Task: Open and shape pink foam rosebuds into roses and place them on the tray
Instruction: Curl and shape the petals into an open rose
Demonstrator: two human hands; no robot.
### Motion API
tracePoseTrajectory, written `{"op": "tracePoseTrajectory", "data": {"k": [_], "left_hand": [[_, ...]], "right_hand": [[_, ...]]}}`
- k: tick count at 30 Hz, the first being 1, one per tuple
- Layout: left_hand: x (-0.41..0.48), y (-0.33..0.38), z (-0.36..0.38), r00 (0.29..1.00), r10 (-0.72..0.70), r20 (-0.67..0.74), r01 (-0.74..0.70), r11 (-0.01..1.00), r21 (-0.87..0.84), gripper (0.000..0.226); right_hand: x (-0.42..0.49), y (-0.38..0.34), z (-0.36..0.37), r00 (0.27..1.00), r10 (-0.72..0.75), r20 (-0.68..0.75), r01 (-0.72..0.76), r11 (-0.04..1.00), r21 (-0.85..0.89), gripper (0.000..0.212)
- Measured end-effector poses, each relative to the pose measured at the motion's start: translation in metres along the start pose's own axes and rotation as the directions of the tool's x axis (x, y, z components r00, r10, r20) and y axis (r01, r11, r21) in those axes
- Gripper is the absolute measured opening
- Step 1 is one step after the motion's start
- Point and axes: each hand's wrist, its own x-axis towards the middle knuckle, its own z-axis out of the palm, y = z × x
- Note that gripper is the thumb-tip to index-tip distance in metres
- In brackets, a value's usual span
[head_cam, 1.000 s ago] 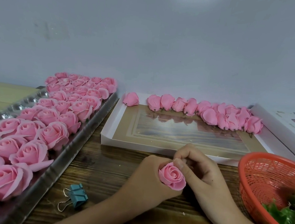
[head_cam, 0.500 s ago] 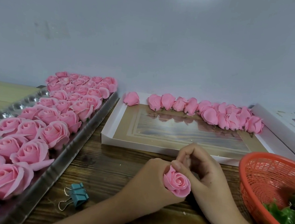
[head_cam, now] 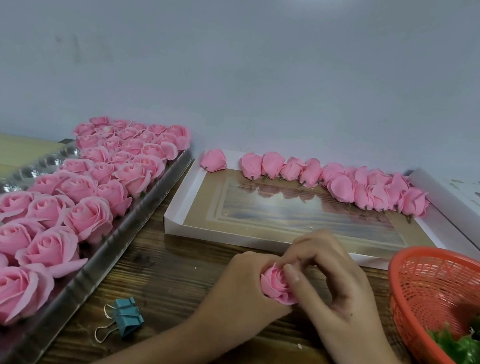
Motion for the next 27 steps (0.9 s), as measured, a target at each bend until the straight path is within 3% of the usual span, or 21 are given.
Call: {"op": "tracePoseTrajectory", "data": {"k": [2, 10, 14, 17, 21, 27], "left_hand": [[0.000, 0.000, 0.001, 0.999, -0.025, -0.022, 0.025, 0.999, -0.023, 0.023], [-0.001, -0.003, 0.000, 1.000, -0.007, -0.013, 0.007, 1.000, 0.020, 0.046], [-0.001, -0.005, 0.001, 0.999, -0.035, -0.024, 0.036, 0.999, 0.015, 0.043], [0.000, -0.004, 0.001, 0.997, -0.068, 0.024, 0.067, 0.998, 0.019, 0.025], [-0.001, -0.005, 0.001, 0.999, -0.034, -0.006, 0.034, 0.999, 0.020, 0.046], [0.001, -0.012, 0.005, 0.999, -0.048, 0.012, 0.048, 0.998, 0.041, 0.036]], "right_hand": [[0.000, 0.000, 0.000, 1.000, -0.002, 0.011, 0.002, 1.000, -0.009, 0.004], [-0.001, -0.001, -0.001, 0.999, 0.002, 0.037, -0.001, 1.000, -0.005, 0.001], [-0.001, -0.002, -0.001, 0.998, -0.009, 0.056, 0.010, 1.000, -0.010, 0.002], [-0.001, -0.002, -0.001, 0.998, -0.018, 0.066, 0.019, 1.000, -0.010, 0.004], [-0.001, -0.003, -0.001, 0.997, -0.017, 0.070, 0.018, 1.000, -0.014, 0.005], [-0.001, -0.006, -0.001, 0.995, -0.049, 0.083, 0.050, 0.999, -0.012, 0.008]]}}
